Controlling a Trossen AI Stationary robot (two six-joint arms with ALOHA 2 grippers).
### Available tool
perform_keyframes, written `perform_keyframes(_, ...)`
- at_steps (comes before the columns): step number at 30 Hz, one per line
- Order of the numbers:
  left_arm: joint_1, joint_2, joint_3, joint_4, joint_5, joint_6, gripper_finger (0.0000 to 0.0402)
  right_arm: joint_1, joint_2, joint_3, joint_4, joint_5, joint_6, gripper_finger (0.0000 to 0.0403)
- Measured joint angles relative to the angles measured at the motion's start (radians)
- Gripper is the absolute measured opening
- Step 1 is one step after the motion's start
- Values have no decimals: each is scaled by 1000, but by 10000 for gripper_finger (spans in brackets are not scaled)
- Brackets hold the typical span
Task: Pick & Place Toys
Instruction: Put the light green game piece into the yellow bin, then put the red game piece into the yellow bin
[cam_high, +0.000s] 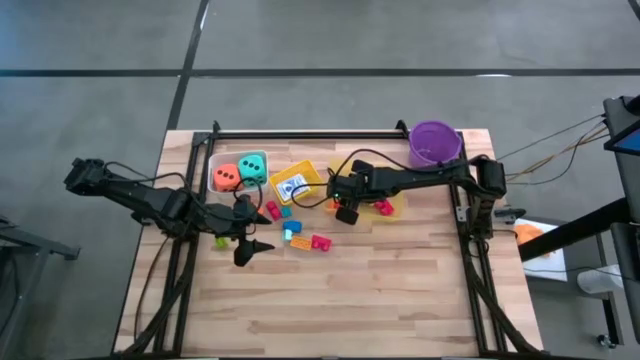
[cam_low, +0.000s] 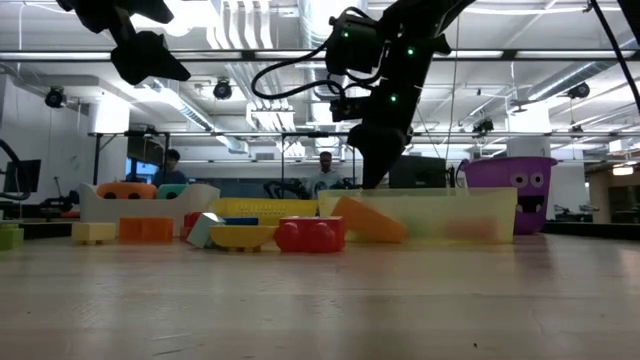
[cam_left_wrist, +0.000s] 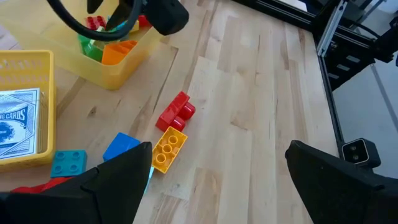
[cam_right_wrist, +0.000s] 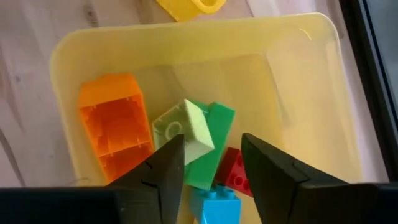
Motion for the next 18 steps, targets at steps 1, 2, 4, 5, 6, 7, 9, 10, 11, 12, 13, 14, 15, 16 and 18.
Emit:
perform_keyframes(1, 0, 0, 0, 0, 0, 0, 368, 1, 0, -1, 0, 0, -2, 141)
perform_keyframes(2, 0, 0, 0, 0, 0, 0, 368, 1, 0, -1, 0, 0, -2, 133)
perform_keyframes(4, 0, 0, 0, 0, 0, 0, 368, 0, 0, -2, -1, 7, -1, 119)
perform_keyframes(5, 0, 0, 0, 0, 0, -1, 368, -1, 0, -3, -2, 16, -1, 113)
perform_keyframes(6, 0, 0, 0, -1, 0, -4, 368, -1, 0, -3, -2, 29, -1, 108)
perform_keyframes(7, 0, 0, 0, -4, 0, -7, 368, -1, -2, -3, -5, 44, 5, 104)
perform_keyframes(9, 0, 0, 0, -11, 0, -20, 368, -1, -7, -3, -8, 62, 27, 99)
perform_keyframes(10, 0, 0, 0, -16, 1, -31, 368, -1, -10, -3, -8, 63, 33, 98)
perform_keyframes(11, 0, 0, 0, -25, 1, -42, 368, -1, -15, -3, -12, 63, 42, 98)
perform_keyframes(12, 0, 2, 0, -40, 1, -57, 368, 0, -18, -3, -18, 63, 48, 98)
perform_keyframes(13, 0, 2, 0, -57, 2, -71, 368, 1, -22, -3, -22, 62, 51, 98)
perform_keyframes(14, 0, 2, 0, -78, 3, -87, 368, 5, -26, -3, -25, 60, 55, 98)
perform_keyframes(15, 0, 2, 0, -102, 4, -105, 368, 9, -31, -3, -30, 53, 61, 98)
perform_keyframes(16, 0, 2, 0, -124, 4, -123, 368, 14, -38, -3, -33, 40, 67, 98)
perform_keyframes(18, 0, 2, 0, -160, 4, -162, 368, 26, -49, -3, -31, -2, 73, 98)
